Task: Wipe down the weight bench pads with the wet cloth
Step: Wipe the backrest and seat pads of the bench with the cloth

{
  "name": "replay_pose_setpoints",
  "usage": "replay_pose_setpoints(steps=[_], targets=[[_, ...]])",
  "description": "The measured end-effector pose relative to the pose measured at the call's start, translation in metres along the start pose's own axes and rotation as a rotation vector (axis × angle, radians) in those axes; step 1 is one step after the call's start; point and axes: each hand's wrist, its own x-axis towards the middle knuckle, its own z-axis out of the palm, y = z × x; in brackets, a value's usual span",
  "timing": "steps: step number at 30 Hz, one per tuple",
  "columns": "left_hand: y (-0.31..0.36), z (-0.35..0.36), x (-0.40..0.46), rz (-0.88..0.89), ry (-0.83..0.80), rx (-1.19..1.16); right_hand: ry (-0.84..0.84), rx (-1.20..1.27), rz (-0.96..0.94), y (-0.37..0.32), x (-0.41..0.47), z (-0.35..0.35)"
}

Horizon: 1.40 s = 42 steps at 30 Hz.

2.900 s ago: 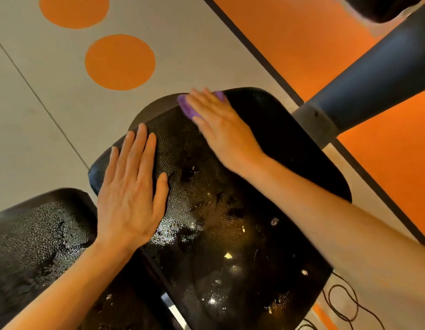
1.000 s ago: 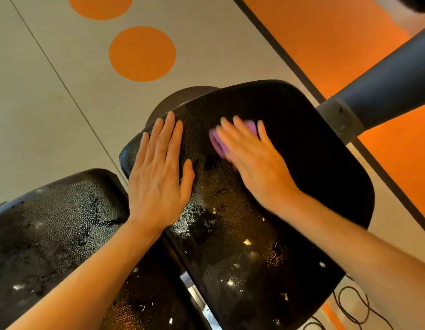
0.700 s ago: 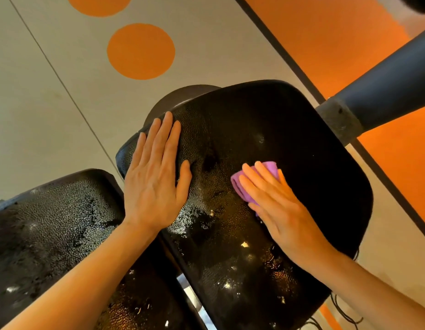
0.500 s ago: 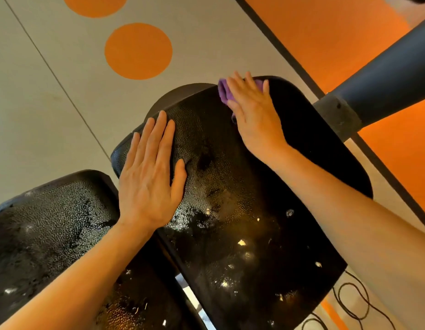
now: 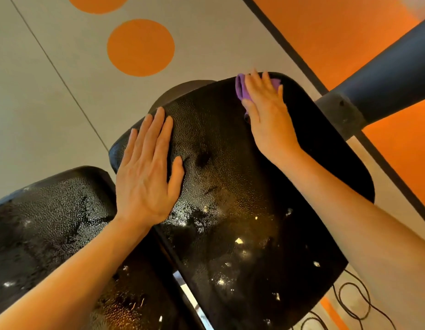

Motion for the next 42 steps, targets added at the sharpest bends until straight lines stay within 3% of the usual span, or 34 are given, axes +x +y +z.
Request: replay_pose_setpoints(steps=[5,8,11,13,14,16,18,19,22,24,26,28,31,32,35,37,42], targets=[[-0.001,0.000,0.000,-0.006,0.012,-0.008,-0.140,0.030,-0.117,0.001,-0.149,-0.017],[0.000,0.000,-0.001,-0.002,0.007,-0.002,-0.076,0.037,-0.117,-0.004,-0.086,-0.012],[-0.001,0.000,-0.001,0.001,0.000,0.014,0.120,0.072,0.118,-0.017,0.013,0.004],[-0.002,-0.001,0.000,0.013,-0.014,-0.005,0.198,0.005,0.226,-0.046,0.022,0.026],[-0.003,-0.003,-0.001,0.011,-0.021,-0.029,0.167,-0.012,0.157,-0.064,0.008,0.035],[-0.009,-0.010,-0.007,-0.025,-0.023,-0.057,0.031,0.010,-0.155,-0.089,-0.026,0.043],[-0.024,-0.019,-0.020,-0.079,-0.029,-0.037,-0.098,-0.025,-0.347,-0.080,-0.035,0.031],[-0.033,-0.024,-0.028,-0.100,-0.040,-0.023,-0.106,-0.050,-0.318,-0.066,-0.025,0.022],[-0.053,-0.030,-0.045,-0.113,-0.089,0.024,0.056,0.002,0.106,-0.033,0.010,0.007],[-0.055,-0.028,-0.048,-0.095,-0.106,0.061,0.209,-0.030,0.177,-0.057,0.007,0.019],[-0.054,-0.026,-0.048,-0.093,-0.108,0.093,0.193,-0.050,-0.035,-0.098,-0.011,0.047],[-0.054,-0.025,-0.048,-0.092,-0.105,0.107,0.007,0.021,-0.319,-0.132,-0.036,0.066],[-0.054,-0.025,-0.048,-0.085,-0.105,0.110,-0.155,0.010,-0.525,-0.115,-0.032,0.049],[-0.054,-0.024,-0.048,-0.083,-0.103,0.109,-0.133,0.010,-0.448,-0.095,-0.022,0.039],[-0.054,-0.023,-0.048,-0.080,-0.091,0.105,0.033,0.071,0.078,-0.043,0.001,0.004],[-0.054,-0.023,-0.048,-0.082,-0.089,0.105,0.095,0.066,0.210,-0.064,-0.006,0.014],[-0.052,-0.024,-0.048,-0.076,-0.088,0.122,-0.086,0.071,-0.363,-0.143,-0.022,0.061]])
